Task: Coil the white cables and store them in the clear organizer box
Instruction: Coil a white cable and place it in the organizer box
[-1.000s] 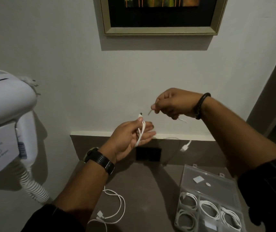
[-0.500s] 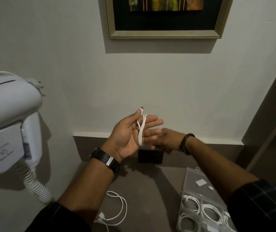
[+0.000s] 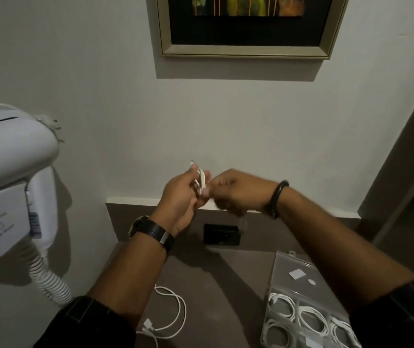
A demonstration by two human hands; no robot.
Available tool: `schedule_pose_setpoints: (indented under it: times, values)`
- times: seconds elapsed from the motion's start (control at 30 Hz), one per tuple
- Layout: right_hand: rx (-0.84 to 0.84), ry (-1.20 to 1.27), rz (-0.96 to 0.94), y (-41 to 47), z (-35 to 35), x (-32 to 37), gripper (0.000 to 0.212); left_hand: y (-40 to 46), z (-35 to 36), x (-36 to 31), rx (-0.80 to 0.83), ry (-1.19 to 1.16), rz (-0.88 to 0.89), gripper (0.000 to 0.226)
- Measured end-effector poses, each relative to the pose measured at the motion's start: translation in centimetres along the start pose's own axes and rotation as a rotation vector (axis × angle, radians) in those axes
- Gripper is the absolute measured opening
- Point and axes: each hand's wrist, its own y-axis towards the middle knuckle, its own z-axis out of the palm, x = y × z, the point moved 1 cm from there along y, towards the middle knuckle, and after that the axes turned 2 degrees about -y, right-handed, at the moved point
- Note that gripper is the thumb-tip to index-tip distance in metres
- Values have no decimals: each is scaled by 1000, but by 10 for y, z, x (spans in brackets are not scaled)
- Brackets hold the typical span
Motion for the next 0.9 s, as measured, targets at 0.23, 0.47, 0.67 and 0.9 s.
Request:
schedule_pose_setpoints:
  times: [0.23,0.47,0.67,0.9]
  values:
    - [98,2,22,-7,33,-33,35,-8,-1,-7,237,-227,-68,55]
    - [-40,-46,187,1,-15,-45,23,-17,9,-2,417,-130,-60,44]
    - [12,-106,169,4,-46,-10,14,-13,8,6,564,-160,-178,46]
    - [49,43,191,1,-41,-6,21,-11,1,5,669,-159,-237,46]
